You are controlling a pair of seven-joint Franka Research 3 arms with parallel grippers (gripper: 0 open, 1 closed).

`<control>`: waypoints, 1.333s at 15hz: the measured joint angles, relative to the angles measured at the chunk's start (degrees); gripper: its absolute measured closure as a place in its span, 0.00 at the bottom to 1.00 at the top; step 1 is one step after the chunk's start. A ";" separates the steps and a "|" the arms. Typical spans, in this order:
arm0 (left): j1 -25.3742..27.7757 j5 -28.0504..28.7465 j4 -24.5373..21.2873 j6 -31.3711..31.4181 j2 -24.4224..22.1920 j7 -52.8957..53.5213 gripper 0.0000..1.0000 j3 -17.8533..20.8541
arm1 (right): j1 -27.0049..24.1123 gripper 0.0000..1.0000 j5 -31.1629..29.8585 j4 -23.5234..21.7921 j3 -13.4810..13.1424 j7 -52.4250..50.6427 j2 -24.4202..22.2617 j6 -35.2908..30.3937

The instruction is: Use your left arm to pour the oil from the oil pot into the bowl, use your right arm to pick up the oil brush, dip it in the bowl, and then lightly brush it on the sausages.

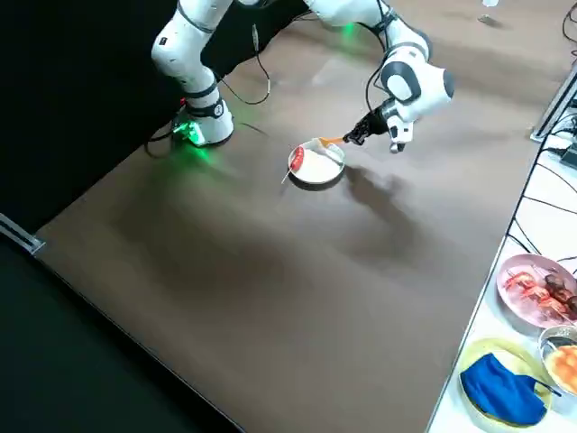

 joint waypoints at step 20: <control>3.79 2.62 -0.40 0.22 -0.08 -0.10 0.00 -0.35 | 5.01 0.96 48.67 -1.50 0.64 4.15 -2.42 28.65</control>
